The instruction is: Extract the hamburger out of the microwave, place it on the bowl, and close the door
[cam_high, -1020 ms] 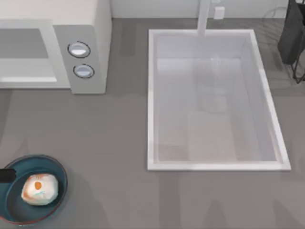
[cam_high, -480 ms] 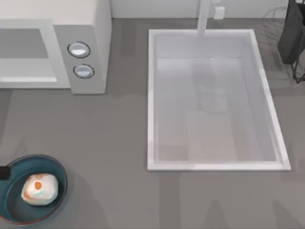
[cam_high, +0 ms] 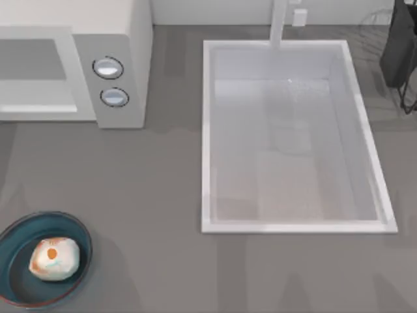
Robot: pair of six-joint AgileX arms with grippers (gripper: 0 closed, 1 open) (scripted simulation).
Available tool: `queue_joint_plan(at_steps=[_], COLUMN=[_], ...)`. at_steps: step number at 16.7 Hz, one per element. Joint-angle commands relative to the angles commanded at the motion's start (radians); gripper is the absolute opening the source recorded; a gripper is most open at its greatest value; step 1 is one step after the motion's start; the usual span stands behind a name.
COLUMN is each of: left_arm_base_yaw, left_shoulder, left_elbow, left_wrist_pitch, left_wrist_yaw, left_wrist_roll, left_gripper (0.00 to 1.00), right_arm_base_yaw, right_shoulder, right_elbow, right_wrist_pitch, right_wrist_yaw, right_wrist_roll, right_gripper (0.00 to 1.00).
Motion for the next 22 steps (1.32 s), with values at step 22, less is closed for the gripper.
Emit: queue_joint_plan(at_steps=[22], left_arm_base_yaw=[-0.330], left_shoulder=[-0.179], left_elbow=[0.010], left_wrist_pitch=[-0.191], left_wrist_yaw=[-0.330], left_wrist_roll=[-0.003], left_gripper=[0.00], right_arm_base_yaw=[0.000], right_shoulder=[0.000], right_elbow=[0.000], right_wrist_pitch=[0.000], right_wrist_yaw=[0.000], right_wrist_roll=[0.000], right_gripper=[1.00])
